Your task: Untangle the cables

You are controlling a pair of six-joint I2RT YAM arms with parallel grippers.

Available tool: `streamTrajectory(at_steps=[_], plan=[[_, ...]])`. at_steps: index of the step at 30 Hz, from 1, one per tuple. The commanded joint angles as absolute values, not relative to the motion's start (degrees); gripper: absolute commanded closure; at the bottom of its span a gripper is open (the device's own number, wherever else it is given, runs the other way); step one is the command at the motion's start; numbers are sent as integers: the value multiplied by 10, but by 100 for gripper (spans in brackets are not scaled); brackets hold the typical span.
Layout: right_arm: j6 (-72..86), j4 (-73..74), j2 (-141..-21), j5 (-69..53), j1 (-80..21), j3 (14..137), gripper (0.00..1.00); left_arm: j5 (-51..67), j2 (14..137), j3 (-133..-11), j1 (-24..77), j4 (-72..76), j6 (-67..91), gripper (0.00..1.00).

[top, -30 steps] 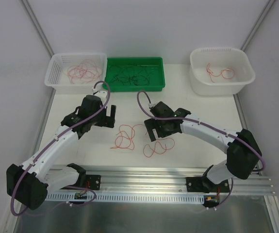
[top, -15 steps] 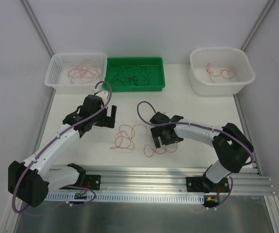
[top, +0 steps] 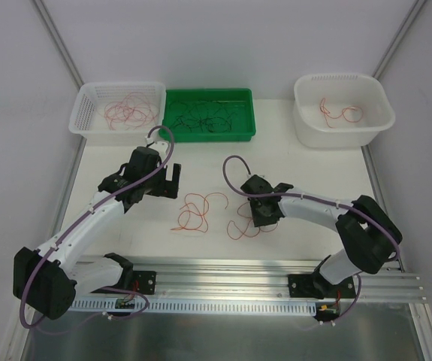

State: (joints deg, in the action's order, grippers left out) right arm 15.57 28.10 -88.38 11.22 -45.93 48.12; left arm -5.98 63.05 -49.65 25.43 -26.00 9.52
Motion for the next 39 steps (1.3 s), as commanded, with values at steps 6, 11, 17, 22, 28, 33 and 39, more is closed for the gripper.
streamTrajectory(at_steps=[6,11,17,22,28,33,39], plan=[[131,316,-838,165,-445,477,99,-53,638,-498,253,-259,87,1],[92,389,-756,217,-428,540,99,-52,638,-498,253,-259,86,1],[28,429,-659,235,-346,655,99,-47,638,-499,252,-259,86,1],[-26,427,-654,198,-242,777,99,-46,638,-499,253,-260,86,1],[-47,382,-736,159,-108,919,99,-45,642,-499,253,-260,85,1],[-29,309,-843,123,-25,1081,99,-49,649,-499,253,-261,83,1],[-51,233,-1036,133,28,1229,99,-55,653,-499,252,-263,79,1]])
